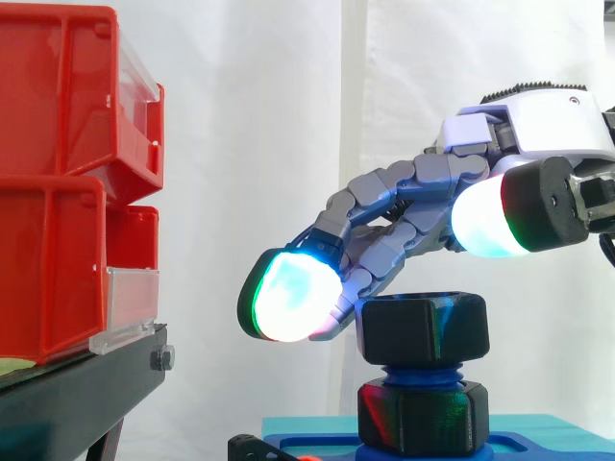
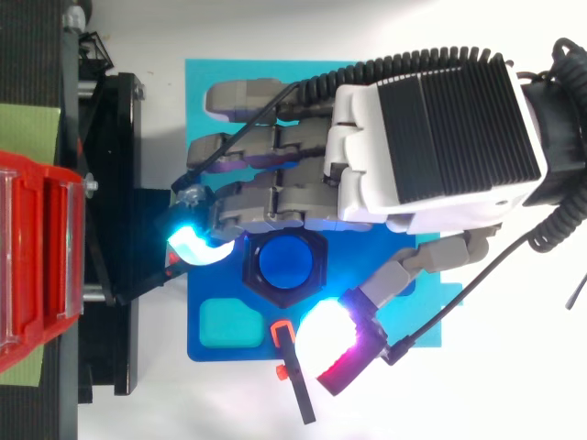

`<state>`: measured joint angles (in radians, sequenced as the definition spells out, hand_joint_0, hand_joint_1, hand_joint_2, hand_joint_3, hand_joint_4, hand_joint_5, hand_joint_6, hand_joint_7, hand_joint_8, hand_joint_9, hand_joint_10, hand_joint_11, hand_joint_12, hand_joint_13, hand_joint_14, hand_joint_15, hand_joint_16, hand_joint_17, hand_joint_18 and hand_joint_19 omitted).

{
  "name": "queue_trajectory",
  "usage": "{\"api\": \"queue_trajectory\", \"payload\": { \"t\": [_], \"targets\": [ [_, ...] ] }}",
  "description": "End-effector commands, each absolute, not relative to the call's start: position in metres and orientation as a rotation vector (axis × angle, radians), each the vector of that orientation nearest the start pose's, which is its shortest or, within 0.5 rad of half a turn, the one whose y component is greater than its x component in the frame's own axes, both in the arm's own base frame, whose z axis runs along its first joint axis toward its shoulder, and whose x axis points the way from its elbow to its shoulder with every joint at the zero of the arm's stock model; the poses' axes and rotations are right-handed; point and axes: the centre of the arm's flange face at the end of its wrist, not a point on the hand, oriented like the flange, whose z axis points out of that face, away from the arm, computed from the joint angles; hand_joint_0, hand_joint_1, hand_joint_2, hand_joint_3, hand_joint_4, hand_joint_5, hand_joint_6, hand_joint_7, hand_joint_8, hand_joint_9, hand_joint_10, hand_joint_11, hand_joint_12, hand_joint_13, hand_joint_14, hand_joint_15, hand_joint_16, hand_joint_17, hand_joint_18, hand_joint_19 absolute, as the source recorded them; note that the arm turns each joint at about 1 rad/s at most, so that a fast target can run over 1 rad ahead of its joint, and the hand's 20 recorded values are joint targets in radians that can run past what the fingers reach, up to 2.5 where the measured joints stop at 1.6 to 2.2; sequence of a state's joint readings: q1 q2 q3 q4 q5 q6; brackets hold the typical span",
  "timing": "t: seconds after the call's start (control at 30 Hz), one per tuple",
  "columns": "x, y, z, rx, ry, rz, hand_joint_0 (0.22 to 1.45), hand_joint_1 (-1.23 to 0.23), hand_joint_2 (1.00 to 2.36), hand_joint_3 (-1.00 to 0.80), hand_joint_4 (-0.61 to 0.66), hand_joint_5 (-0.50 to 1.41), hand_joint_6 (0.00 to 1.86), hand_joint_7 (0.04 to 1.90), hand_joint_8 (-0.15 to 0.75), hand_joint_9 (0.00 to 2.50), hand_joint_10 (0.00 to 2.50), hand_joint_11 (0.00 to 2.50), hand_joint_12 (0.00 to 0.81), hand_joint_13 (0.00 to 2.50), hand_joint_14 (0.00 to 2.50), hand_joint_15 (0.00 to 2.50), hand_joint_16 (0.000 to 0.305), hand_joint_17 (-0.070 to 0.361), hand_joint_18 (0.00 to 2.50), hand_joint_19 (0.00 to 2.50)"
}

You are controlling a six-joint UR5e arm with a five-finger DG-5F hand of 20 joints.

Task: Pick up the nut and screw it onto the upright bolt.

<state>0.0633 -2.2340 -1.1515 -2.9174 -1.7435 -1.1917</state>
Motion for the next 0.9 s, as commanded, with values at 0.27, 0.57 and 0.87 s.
{"api": "queue_trajectory", "payload": {
  "t": [0.27, 0.57, 0.87],
  "targets": [
    [0.7442, -0.0716, 0.3016, 0.12, 1.602, 0.482, 0.45, -0.32, 1.0, -0.5, 0.22, -0.14, 0.5, 0.79, 0.222, 0.49, 0.0, 0.0, 0.292, 0.25, 0.0, 0.0, 0.031, 0.071, 0.0, 0.0],
    [0.7433, -0.0715, 0.2995, 0.12, 1.615, 0.482, 0.46, -0.33, 1.0, -0.5, 0.25, -0.12, 0.5, 0.99, 0.238, 0.56, 0.0, 0.0, 0.238, 0.35, 0.0, 0.0, 0.02, 0.046, 0.0, 0.0],
    [0.7424, -0.0748, 0.3003, 0.125, 1.616, 0.481, 0.48, -0.34, 1.0, -0.5, 0.24, -0.1, 0.5, 1.13, 0.249, 0.63, 0.0, 0.0, 0.215, 0.4, 0.0, 0.0, 0.016, 0.035, 0.0, 0.0]
  ]
}}
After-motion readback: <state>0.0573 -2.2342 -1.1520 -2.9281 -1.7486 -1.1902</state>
